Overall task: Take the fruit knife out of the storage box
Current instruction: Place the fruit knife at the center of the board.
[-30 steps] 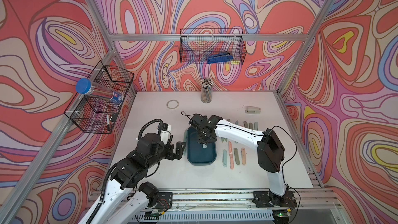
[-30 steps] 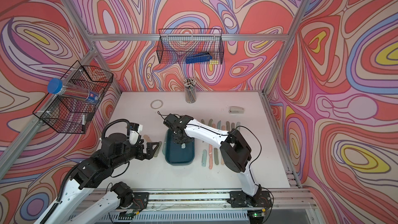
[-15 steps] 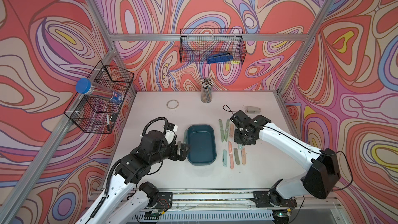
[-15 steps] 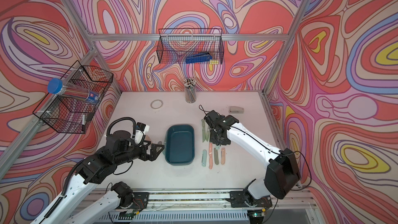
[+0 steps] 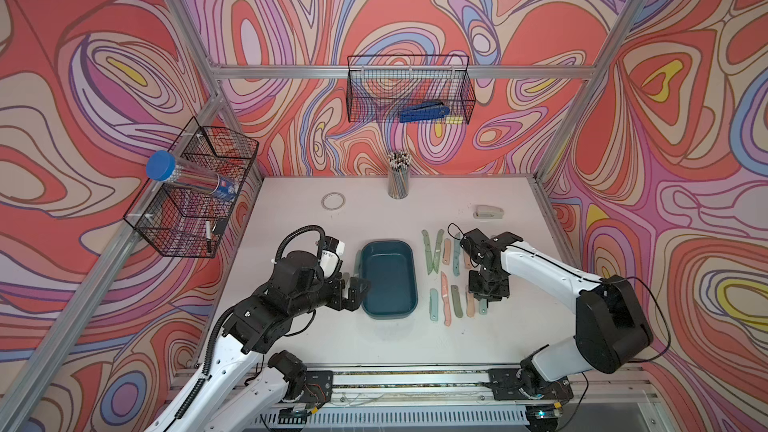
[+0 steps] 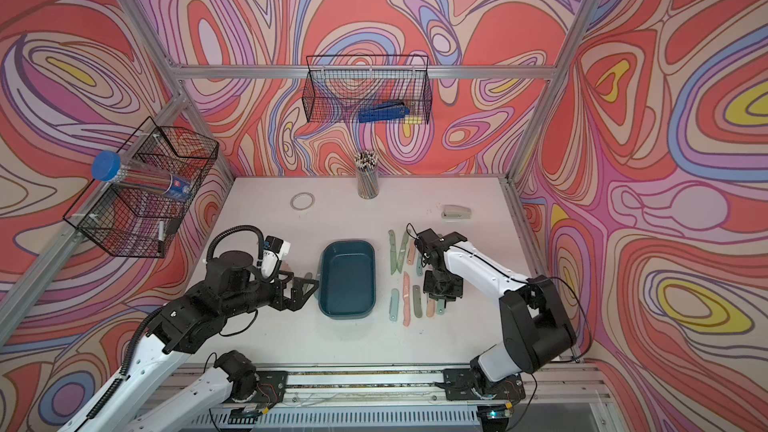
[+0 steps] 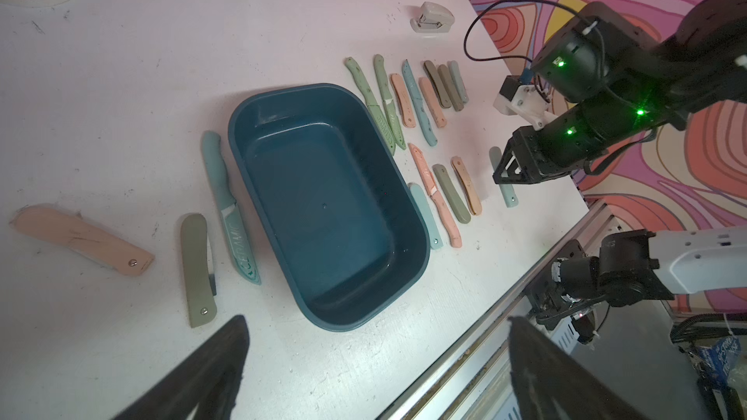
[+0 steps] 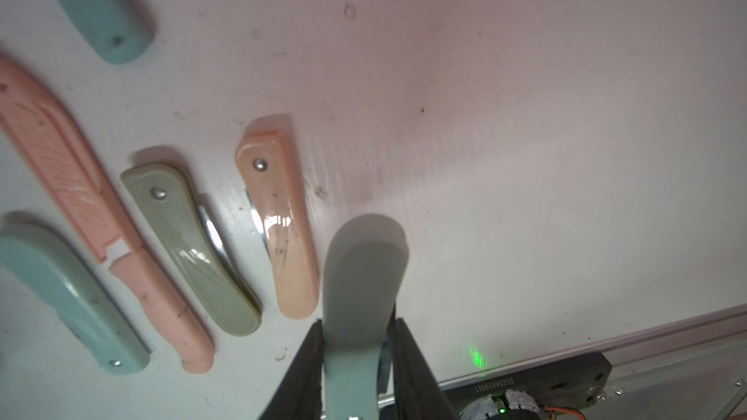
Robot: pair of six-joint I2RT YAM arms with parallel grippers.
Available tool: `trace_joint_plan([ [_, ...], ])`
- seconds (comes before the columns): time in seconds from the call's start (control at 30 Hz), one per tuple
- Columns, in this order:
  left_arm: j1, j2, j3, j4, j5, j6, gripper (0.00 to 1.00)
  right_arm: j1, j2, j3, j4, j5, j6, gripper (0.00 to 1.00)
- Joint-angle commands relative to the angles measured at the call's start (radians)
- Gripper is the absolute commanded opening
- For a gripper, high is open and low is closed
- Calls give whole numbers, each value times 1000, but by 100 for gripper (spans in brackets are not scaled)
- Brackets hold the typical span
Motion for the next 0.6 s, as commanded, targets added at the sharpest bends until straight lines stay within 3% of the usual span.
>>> trace_joint_plan([
  [0.0, -5, -6, -4, 19, 1, 2, 100, -49, 49, -14, 76, -27, -71, 29],
  [0.57, -6, -8, -8, 31, -4, 4, 100, -105, 152, -11, 136, -33, -149, 30],
])
